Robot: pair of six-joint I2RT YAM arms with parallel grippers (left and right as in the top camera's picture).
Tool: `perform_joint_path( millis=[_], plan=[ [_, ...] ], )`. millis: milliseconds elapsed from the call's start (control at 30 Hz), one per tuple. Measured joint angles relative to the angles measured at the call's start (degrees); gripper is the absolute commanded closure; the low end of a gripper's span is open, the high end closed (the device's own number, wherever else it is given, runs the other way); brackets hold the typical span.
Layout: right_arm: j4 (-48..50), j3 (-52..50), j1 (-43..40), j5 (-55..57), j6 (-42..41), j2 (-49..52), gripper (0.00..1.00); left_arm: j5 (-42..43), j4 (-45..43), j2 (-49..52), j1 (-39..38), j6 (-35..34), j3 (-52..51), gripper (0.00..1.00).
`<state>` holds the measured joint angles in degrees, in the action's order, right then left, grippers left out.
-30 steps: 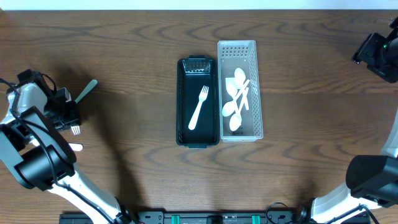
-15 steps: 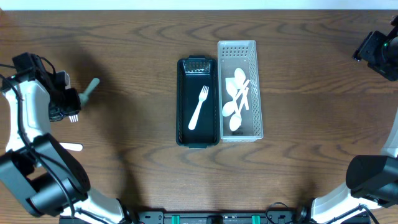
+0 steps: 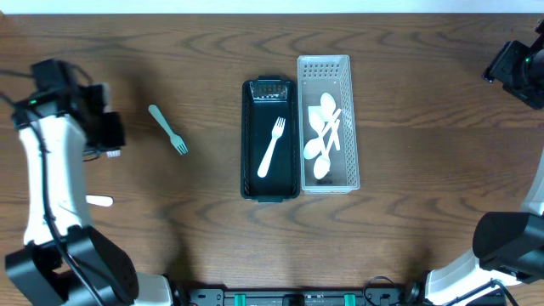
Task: Pack container
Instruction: 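Move the left gripper to a second white fork and grasp it, then place the fork in the green basket and release it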
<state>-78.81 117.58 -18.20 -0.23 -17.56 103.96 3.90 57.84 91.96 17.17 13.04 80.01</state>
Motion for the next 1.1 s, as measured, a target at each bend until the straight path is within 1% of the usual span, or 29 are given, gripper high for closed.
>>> perform_joint_path(
  millis=[100,267,400,600,733,833,967,1100],
  plan=[
    [0.0,0.0,0.0,0.0,0.0,0.0,0.35,0.0,2.6,-1.3,-7.0,-0.7,1.5,0.94],
    [0.0,0.0,0.0,0.0,0.0,0.0,0.35,0.2,4.5,-1.4,-19.4,-3.3,8.6,0.94],
    [0.0,0.0,0.0,0.0,0.0,0.0,0.35,0.2,2.4,-1.7,-27.6,-6.1,12.7,0.94],
    [-0.2,0.0,0.0,0.0,0.0,0.0,0.35,0.4,-0.8,-1.2,-37.3,-10.4,13.4,0.94],
    [-0.6,0.0,0.0,0.0,0.0,0.0,0.35,0.4,-1.1,2.3,-41.4,-12.4,13.5,0.94],
    [-0.9,0.0,0.0,0.0,0.3,0.0,0.35,0.4,-1.1,7.7,-43.5,-13.5,13.5,0.94],
    [-0.9,0.0,0.0,0.0,0.9,0.0,0.34,0.8,-1.1,14.3,-44.4,-15.7,13.5,0.94],
    [-1.5,0.0,0.0,0.0,1.8,0.0,0.34,3.8,-0.9,19.9,-44.4,-16.9,13.5,0.94]
  ],
)
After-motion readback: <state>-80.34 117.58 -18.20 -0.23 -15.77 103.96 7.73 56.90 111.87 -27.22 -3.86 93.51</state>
